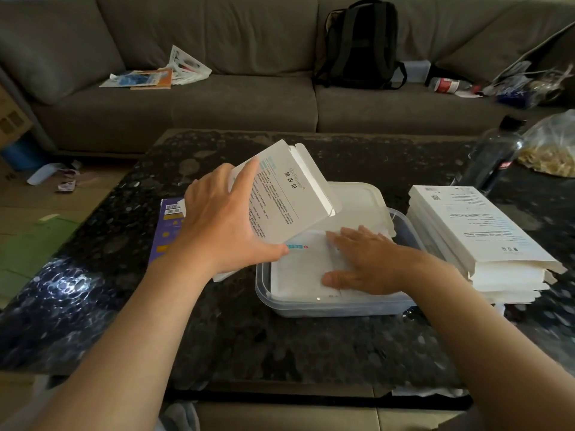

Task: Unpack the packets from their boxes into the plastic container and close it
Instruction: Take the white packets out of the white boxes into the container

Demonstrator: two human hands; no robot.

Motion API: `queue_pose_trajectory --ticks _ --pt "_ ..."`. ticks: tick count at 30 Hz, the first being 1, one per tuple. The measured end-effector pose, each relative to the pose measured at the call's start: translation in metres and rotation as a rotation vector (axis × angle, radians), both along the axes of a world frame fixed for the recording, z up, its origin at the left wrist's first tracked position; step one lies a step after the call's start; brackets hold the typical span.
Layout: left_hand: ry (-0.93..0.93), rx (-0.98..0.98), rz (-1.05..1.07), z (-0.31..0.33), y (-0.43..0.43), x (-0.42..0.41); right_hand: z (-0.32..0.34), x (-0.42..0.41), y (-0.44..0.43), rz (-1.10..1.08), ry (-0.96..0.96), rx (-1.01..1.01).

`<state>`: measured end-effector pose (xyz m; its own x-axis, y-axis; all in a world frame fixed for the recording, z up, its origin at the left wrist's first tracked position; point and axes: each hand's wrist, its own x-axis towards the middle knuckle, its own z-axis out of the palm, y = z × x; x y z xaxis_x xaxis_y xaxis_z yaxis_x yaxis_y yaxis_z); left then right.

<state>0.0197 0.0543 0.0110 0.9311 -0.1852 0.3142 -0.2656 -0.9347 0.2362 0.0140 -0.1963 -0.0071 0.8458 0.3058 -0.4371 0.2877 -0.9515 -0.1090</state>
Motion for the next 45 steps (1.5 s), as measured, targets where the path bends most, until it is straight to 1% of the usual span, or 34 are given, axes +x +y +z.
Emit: queue_pose_trajectory --ticks 3,6,24,28,32,35,40,45 --pt "0.002 -0.002 -0.004 -0.001 -0.001 0.001 -0.011 0.004 -0.006 0.007 0.056 -0.074" --pt "0.005 -0.005 -0.005 -0.001 -0.002 0.003 -0.015 0.006 -0.012 -0.014 0.062 -0.095" --pt "0.036 0.02 -0.011 0.0 0.002 -0.003 -0.019 0.004 -0.014 -0.044 0.068 -0.026" --pt "0.038 0.022 -0.019 -0.001 0.003 -0.003 -0.016 0.002 -0.012 -0.041 0.033 -0.02" --pt "0.033 0.015 -0.017 0.0 0.002 -0.002 -0.01 0.001 -0.006 -0.094 -0.072 0.088" --pt "0.032 0.003 -0.022 0.001 0.002 0.0 -0.013 0.001 -0.005 -0.079 -0.095 0.092" --pt "0.044 -0.009 -0.026 0.001 0.002 0.001 -0.026 0.005 -0.009 -0.072 -0.058 0.058" --pt "0.06 0.003 -0.026 0.001 0.003 0.0 -0.027 0.005 -0.009 -0.091 -0.072 0.061"
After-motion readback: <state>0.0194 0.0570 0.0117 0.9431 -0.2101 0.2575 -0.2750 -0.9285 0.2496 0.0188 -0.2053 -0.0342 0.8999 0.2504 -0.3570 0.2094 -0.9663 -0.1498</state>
